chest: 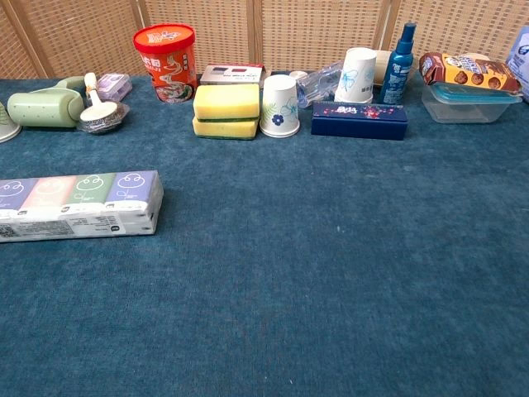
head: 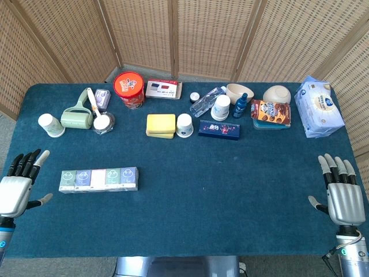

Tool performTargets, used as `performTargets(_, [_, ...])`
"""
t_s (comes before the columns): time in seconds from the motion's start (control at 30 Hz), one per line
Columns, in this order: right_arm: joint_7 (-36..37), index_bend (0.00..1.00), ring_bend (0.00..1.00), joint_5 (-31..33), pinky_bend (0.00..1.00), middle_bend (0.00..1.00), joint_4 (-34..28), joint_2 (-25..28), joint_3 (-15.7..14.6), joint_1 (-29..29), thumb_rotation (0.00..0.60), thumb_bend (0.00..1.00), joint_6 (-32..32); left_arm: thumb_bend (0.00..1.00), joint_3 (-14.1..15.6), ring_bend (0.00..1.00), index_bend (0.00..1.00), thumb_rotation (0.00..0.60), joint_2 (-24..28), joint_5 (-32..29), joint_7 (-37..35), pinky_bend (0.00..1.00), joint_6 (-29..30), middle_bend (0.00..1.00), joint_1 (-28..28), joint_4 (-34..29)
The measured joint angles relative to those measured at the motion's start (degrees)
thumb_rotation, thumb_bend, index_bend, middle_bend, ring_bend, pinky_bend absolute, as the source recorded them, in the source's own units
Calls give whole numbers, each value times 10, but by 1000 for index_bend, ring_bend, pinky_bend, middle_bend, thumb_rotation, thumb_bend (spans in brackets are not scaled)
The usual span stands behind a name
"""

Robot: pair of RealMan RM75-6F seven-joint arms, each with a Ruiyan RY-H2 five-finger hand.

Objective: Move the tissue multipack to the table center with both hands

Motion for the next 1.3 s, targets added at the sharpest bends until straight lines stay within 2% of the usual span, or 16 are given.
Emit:
performTargets(0.3, [6,0,0,-3,2,0,-5,4,0,-1,600,0,-2,0,2,0,0,600,2,-7,1,0,-32,0,-4,-4])
performTargets(0.5, [10,0,0,1,2,0,-8,7,-1,1,600,0,-13,0,1,0,0,600,-4,-30,-6,0,-112,0,-29,4])
performTargets(0.63, [12,0,0,5,2,0,-10,8,1,2,600,0,-16,0,-8,0,0,600,-24,-60,-10,0,-184,0,-59,23])
performTargets(0.83, [18,0,0,9,2,0,-10,10,3,2,600,0,-20,0,-20,0,0,600,-53,-100,1,0,-251,0,-95,44])
performTargets(0.9, [21,0,0,9,2,0,-9,10,3,2,600,0,-22,0,-22,0,0,600,-56,-110,12,18,-264,0,-102,45])
performTargets(0.97, [24,0,0,9,2,0,-9,11,3,3,600,0,-24,0,-24,1,17,600,-59,-124,27,117,-279,1,-109,47])
performTargets(1.0, [25,0,0,10,2,0,-8,11,3,3,600,0,-25,0,-25,13,38,600,-61,-130,33,170,-284,17,-112,47])
performTargets(1.03, [26,0,0,10,2,0,-8,11,4,3,600,0,-26,0,-27,64,80,600,-62,-138,41,258,-289,76,-115,47])
performTargets(1.13, [31,0,0,10,2,0,-8,11,4,3,600,0,-26,0,-33,298,282,600,-67,-148,58,451,-288,339,-120,45])
performTargets(1.17, [33,0,0,9,2,0,-8,11,4,3,600,0,-26,0,-35,368,370,600,-69,-149,61,492,-285,420,-121,45])
performTargets(1.23, [34,0,0,9,2,0,-8,12,3,4,600,0,-27,6,-36,450,471,600,-73,-148,64,536,-276,523,-121,46])
performTargets(1.3, [33,0,0,9,2,0,-7,11,3,4,600,0,-29,15,-36,484,516,600,-77,-144,66,553,-268,569,-121,49])
